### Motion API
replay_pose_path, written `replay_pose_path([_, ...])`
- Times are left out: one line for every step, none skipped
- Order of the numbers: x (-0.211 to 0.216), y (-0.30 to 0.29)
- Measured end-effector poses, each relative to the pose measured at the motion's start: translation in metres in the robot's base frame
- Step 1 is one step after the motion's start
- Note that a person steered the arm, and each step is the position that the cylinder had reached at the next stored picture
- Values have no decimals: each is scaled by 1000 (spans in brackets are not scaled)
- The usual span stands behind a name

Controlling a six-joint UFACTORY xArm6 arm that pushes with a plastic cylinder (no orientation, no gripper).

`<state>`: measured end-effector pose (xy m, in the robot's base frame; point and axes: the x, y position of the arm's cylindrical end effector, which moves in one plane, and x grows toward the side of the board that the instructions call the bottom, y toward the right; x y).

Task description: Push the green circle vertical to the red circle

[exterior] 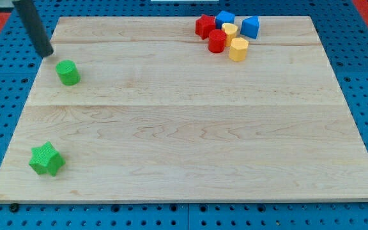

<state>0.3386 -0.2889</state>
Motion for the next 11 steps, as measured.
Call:
replay_pose_path([29,-8])
replay_pose_path([34,72])
replay_pose_path([42,159])
replay_pose_path([27,199])
replay_pose_path([1,161])
replay_pose_path([10,233])
replay_pose_path([24,321])
replay_pose_path([32,406])
replay_pose_path([24,334])
replay_pose_path([18,278])
replay_pose_path([54,284])
